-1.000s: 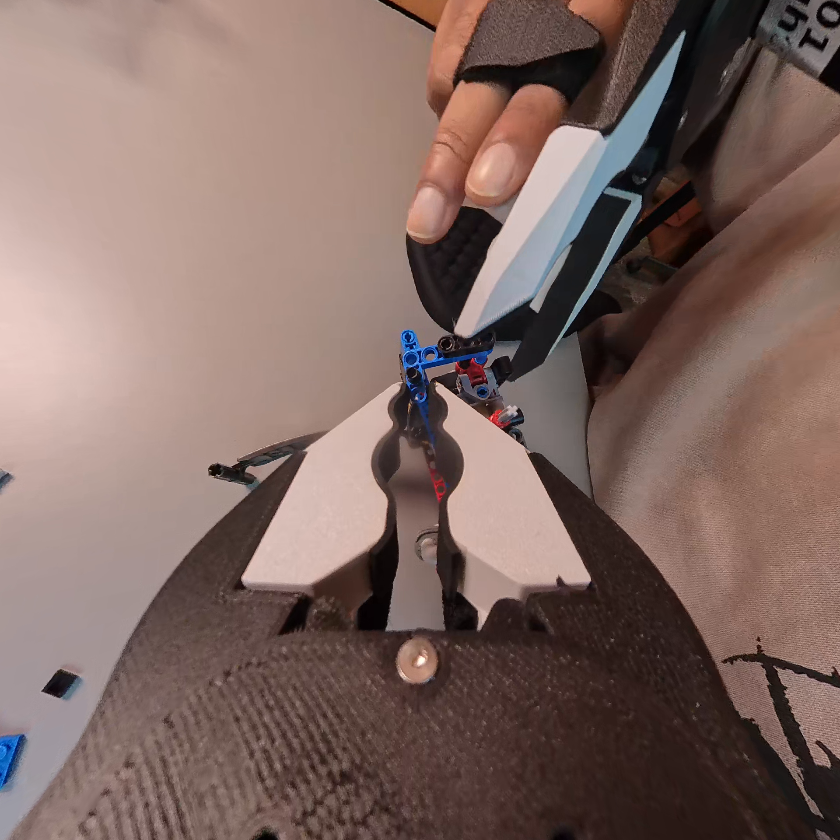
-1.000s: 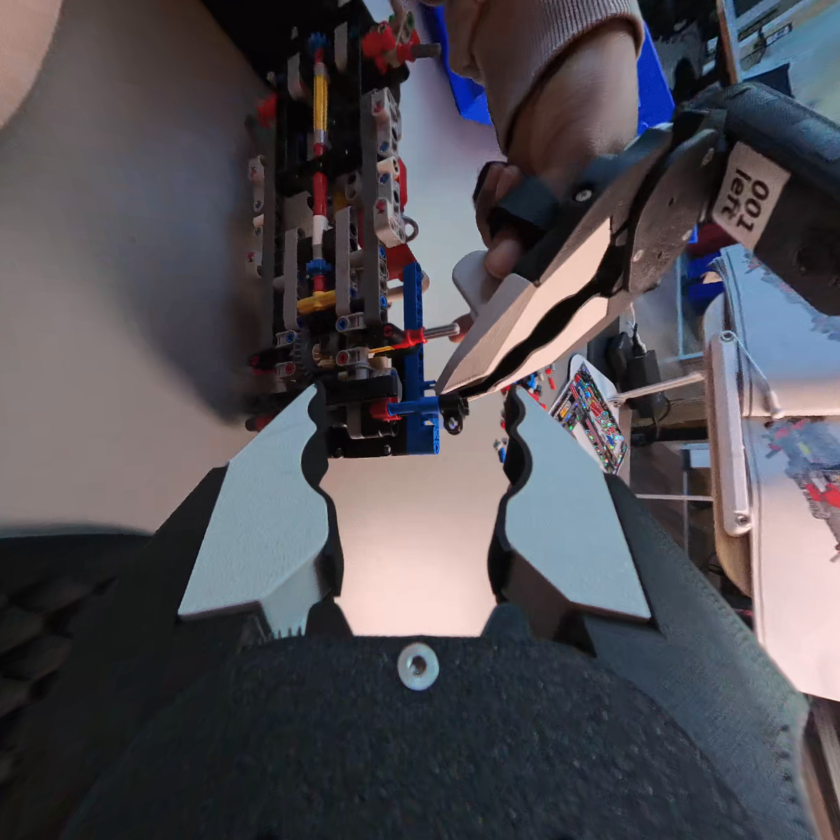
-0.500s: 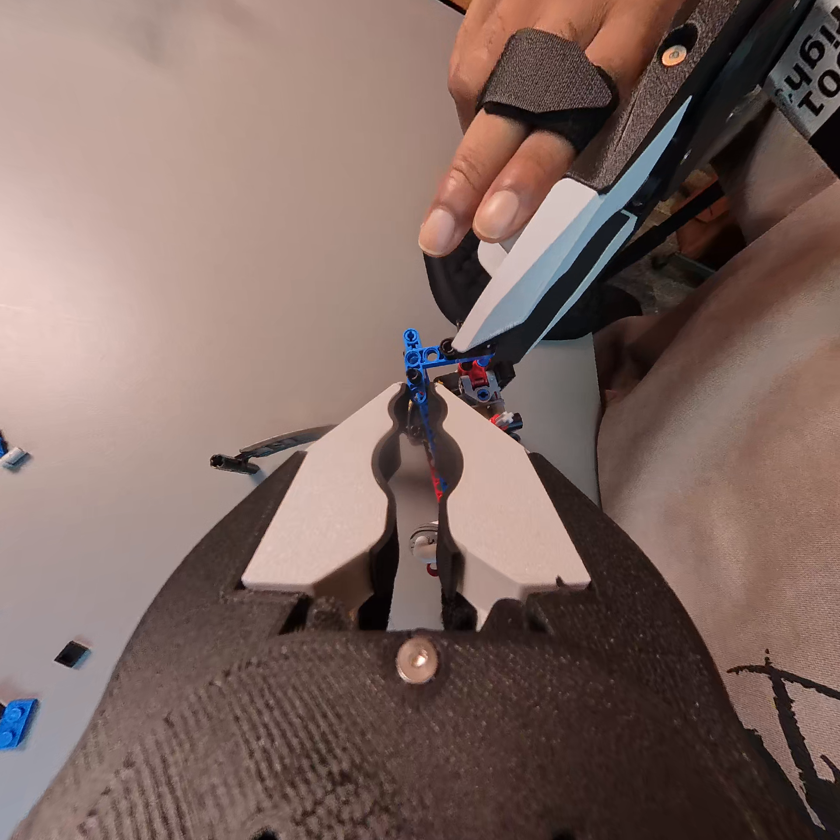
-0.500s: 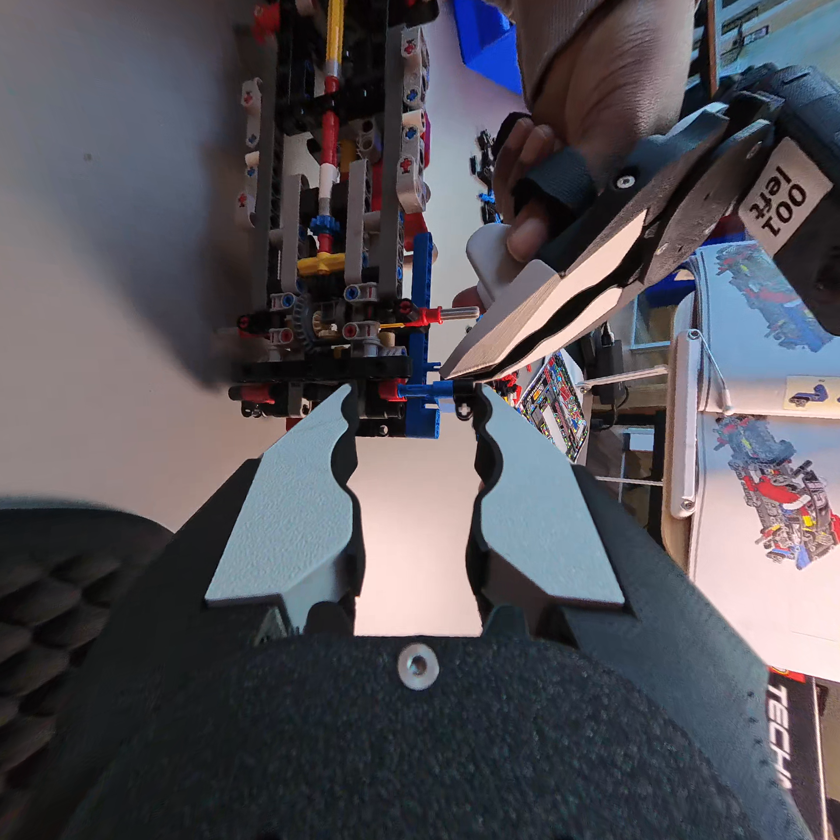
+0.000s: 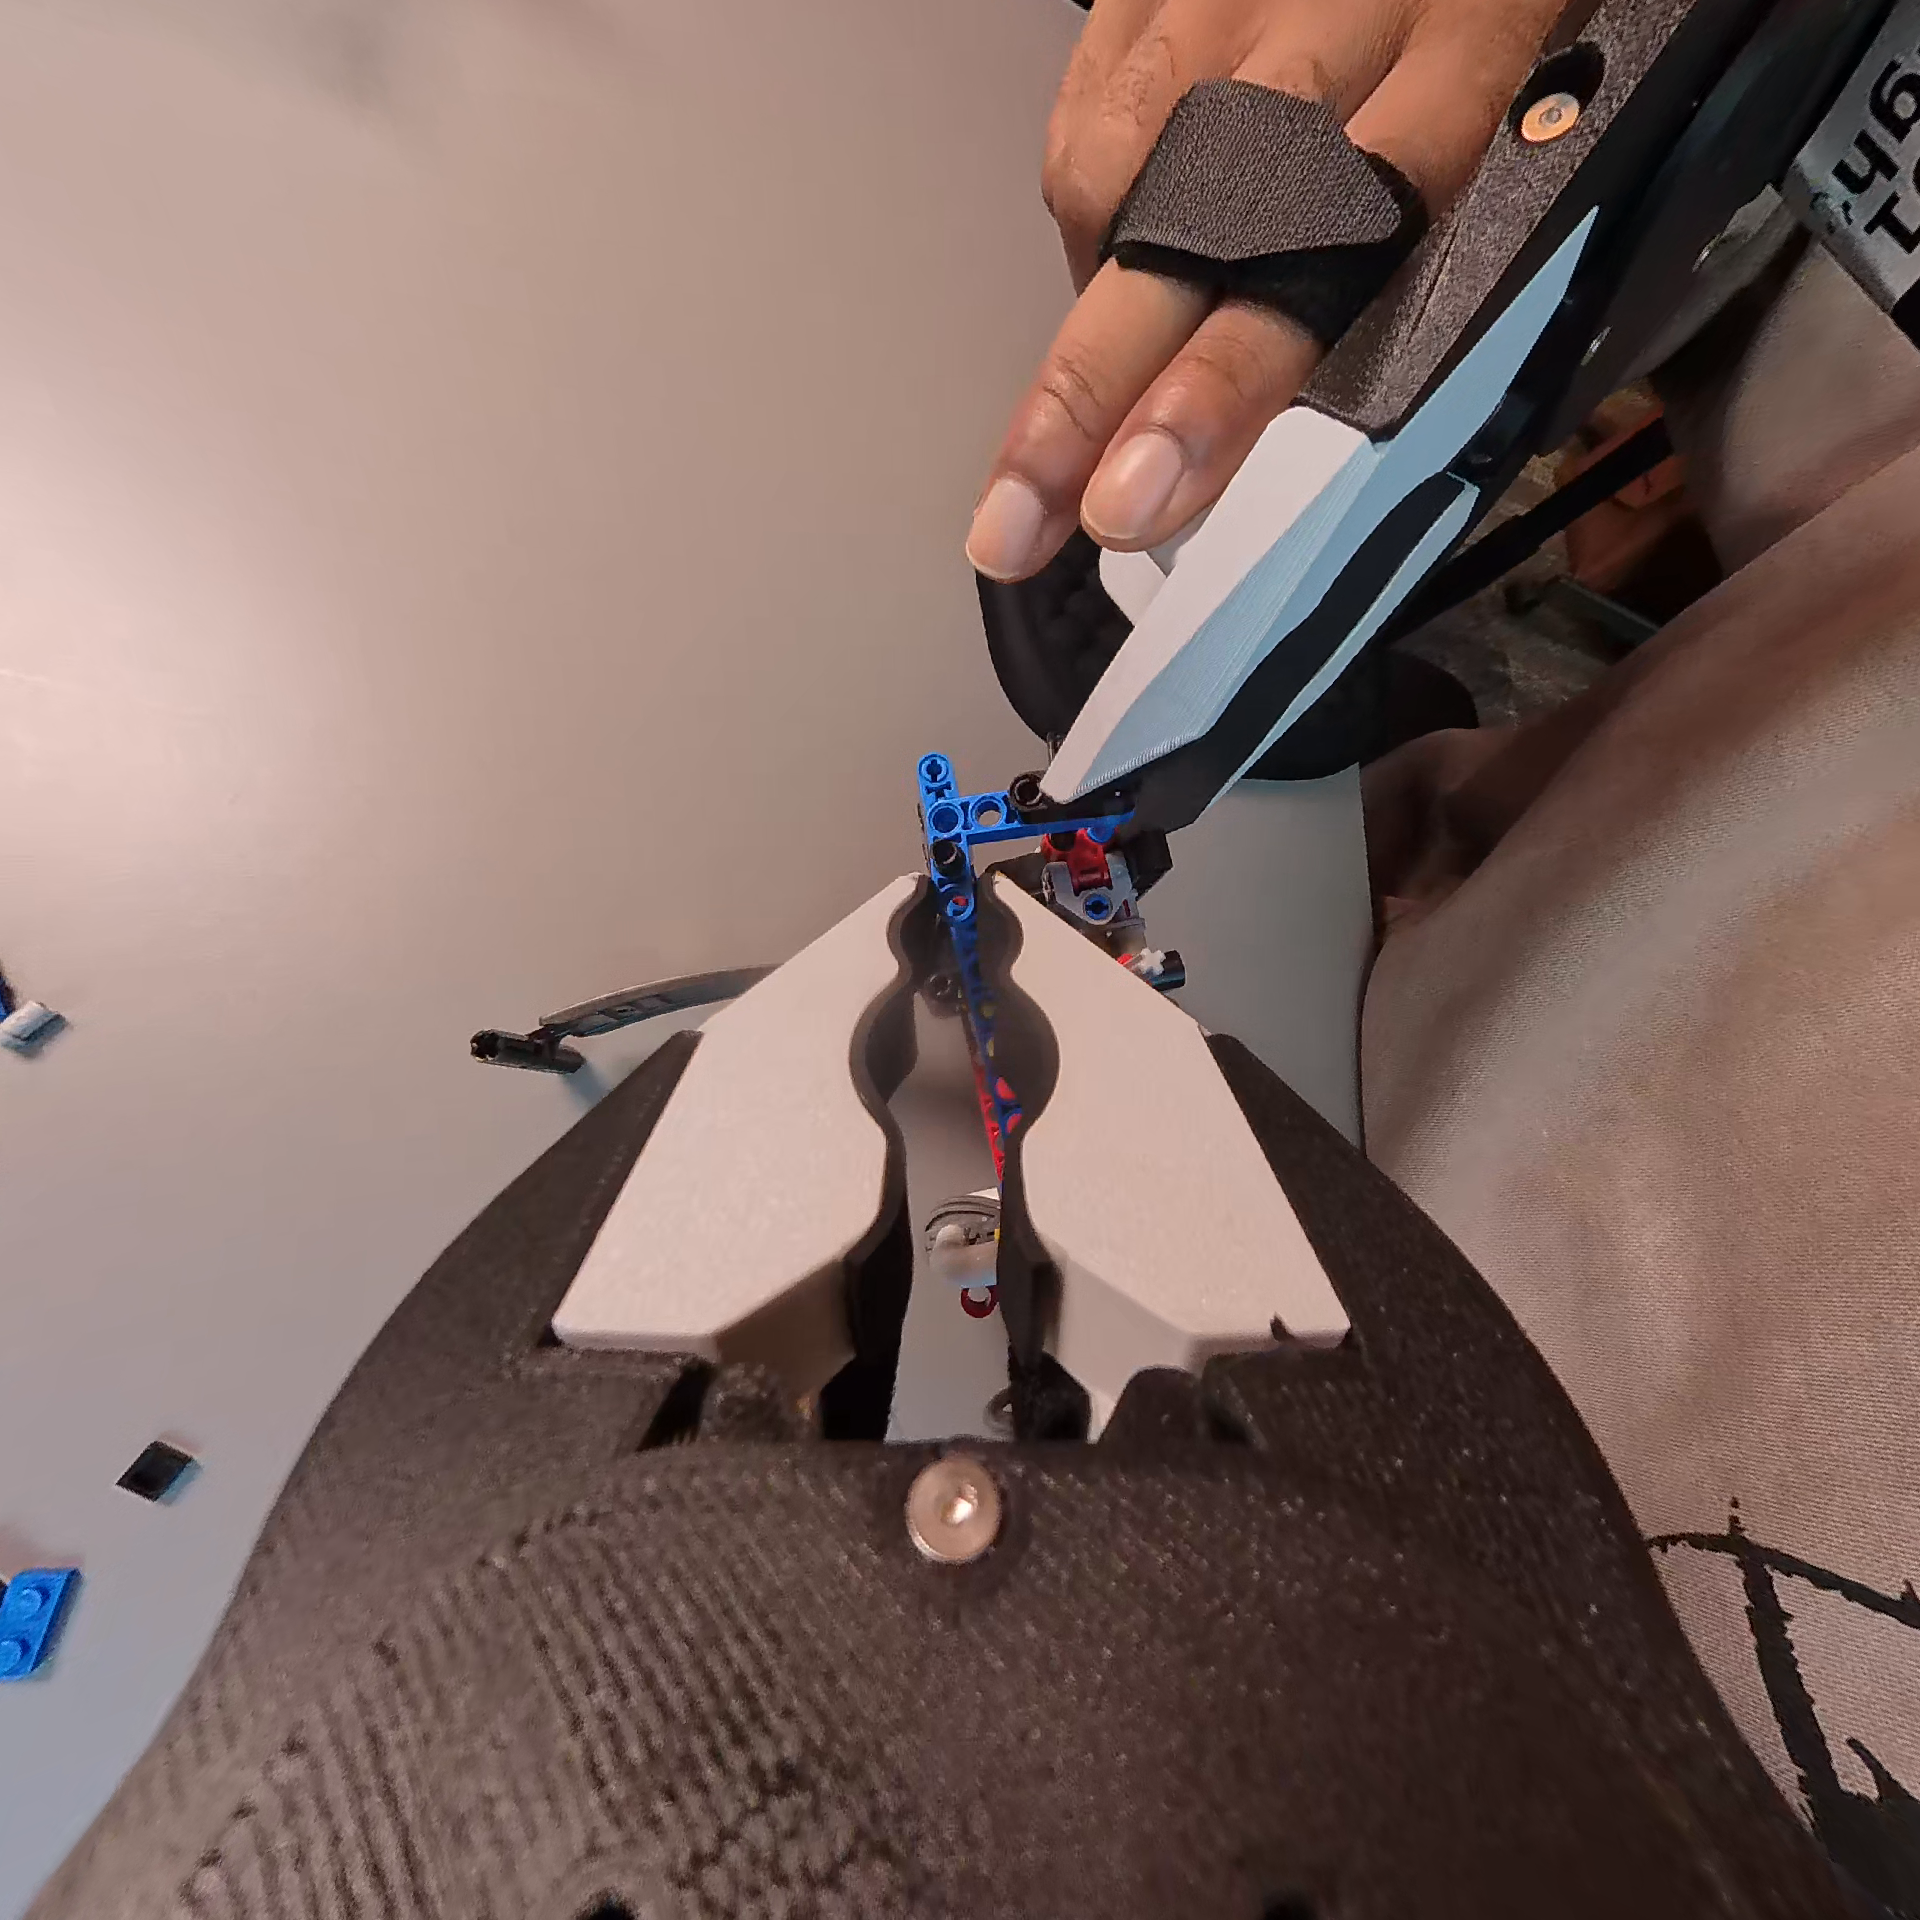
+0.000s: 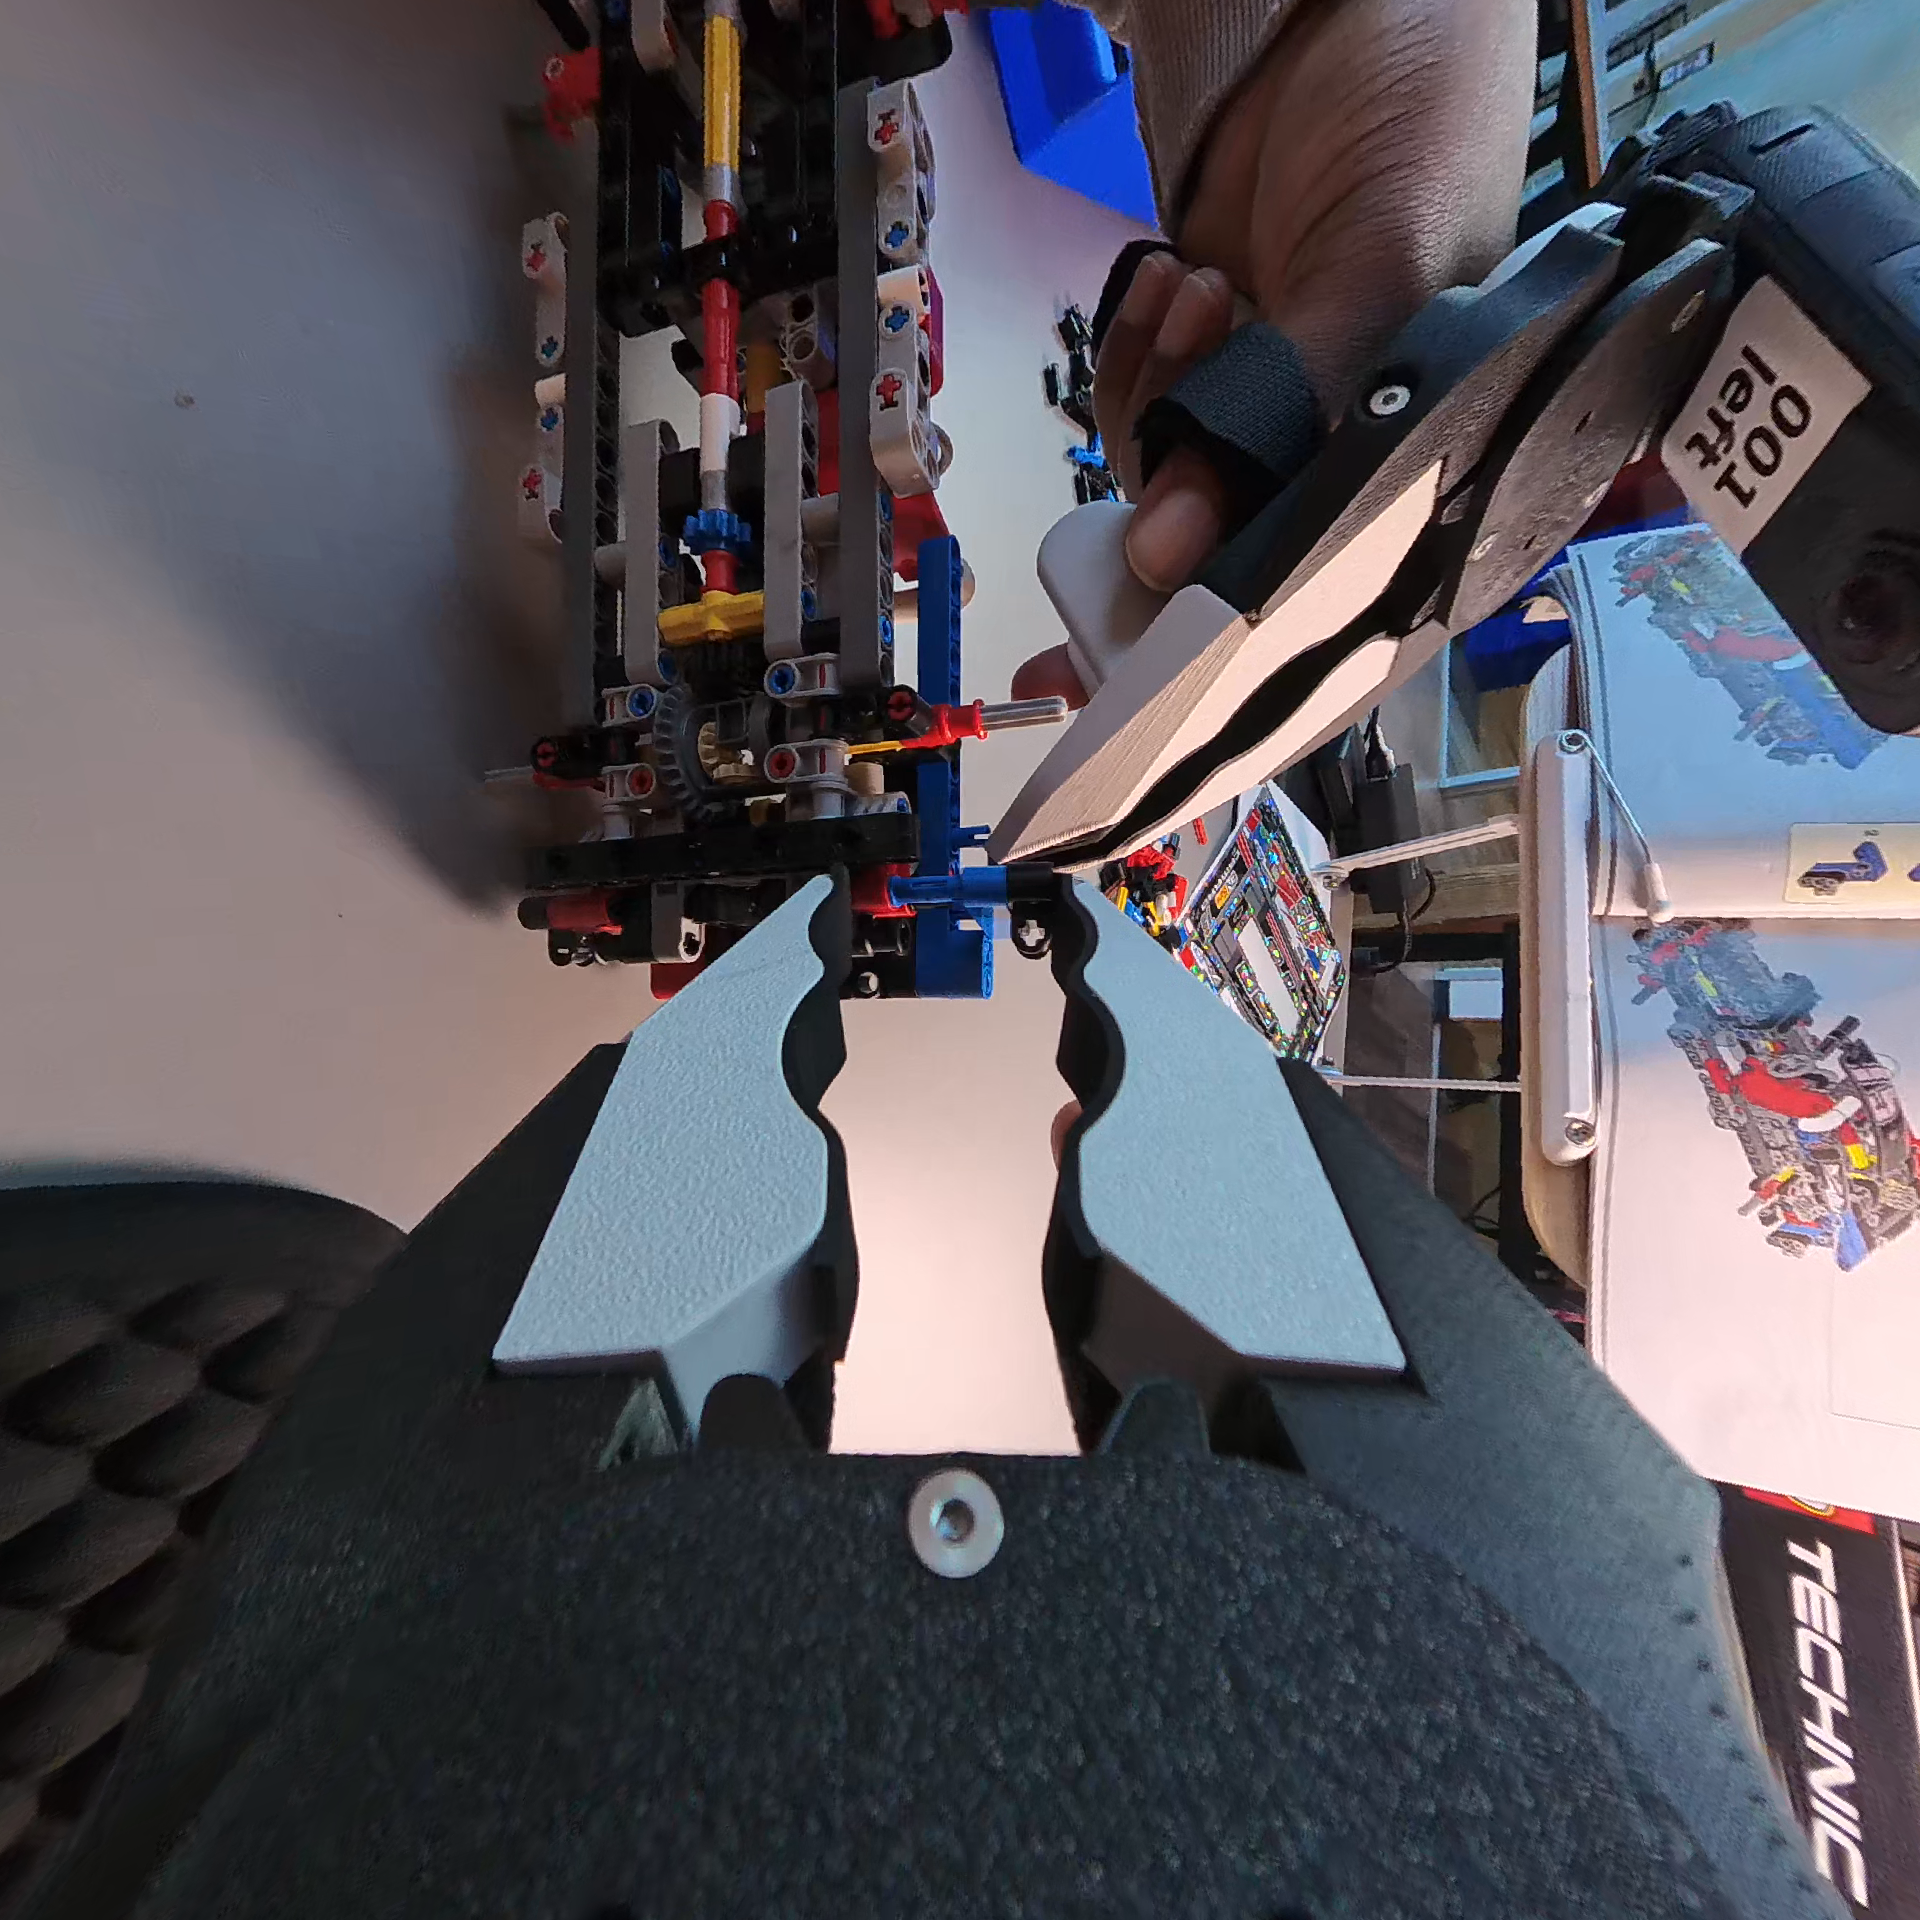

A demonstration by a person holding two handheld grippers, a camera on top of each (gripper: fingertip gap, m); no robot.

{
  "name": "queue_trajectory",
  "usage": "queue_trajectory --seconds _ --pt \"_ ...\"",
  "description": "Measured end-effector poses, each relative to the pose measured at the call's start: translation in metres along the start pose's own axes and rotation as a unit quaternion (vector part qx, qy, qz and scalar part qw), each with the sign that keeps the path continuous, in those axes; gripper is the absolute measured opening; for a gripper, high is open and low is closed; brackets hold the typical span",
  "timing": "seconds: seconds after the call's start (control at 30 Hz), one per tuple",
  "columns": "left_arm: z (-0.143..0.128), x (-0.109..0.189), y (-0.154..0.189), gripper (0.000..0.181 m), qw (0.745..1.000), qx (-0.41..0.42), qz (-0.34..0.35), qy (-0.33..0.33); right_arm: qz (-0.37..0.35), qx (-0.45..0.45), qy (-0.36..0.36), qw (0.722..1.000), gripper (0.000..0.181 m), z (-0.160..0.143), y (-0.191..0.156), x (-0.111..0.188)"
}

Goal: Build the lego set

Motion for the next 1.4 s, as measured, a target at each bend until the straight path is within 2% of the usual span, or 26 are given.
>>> queue_trajectory --seconds 0.37,0.57,0.77,0.9,1.0,1.13,1.3,1.4 --pt "-0.002 0.001 -0.001 0.005 1.000 -0.001 0.004 0.004 -0.005 -0.011 0.011 1.000 0.032 -0.001 -0.002 -0.001" --pt "-0.003 0.002 -0.001 0.005 1.000 0.005 0.002 0.018 0.009 -0.068 0.023 0.997 0.043 -0.004 0.004 0.005" --pt "-0.006 0.002 -0.001 0.005 0.999 0.015 -0.005 0.038 0.057 -0.112 0.003 0.992 0.048 -0.008 0.010 0.002" --pt "-0.006 0.013 0.001 0.016 0.997 0.013 -0.010 0.078 0.087 -0.173 0.011 0.981 0.053 -0.015 0.025 0.004" --pt "-0.012 0.020 0.002 0.019 0.996 0.003 -0.003 0.088 0.127 -0.231 0.021 0.964 0.056 -0.023 0.026 0.000" --pt "-0.020 0.015 0.007 0.020 0.996 -0.024 -0.002 0.083 0.182 -0.296 0.052 0.936 0.054 -0.027 0.029 -0.009" --pt "-0.019 0.006 0.013 0.016 0.991 -0.106 0.034 0.078 0.223 -0.286 0.043 0.931 0.055 -0.020 0.029 -0.015" --pt "-0.018 0.003 0.012 0.011 0.988 -0.122 0.051 0.076 0.238 -0.293 0.042 0.925 0.053 -0.019 0.031 -0.018"
Point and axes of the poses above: each gripper's, where its closed fingertips meet, x back along the fingers, z out of its top, y = z × x across the jaws, the point moved 8 cm from there along x, back along the fingers, and after that the axes turned 14 degrees about -x, right-handed, at the moved point
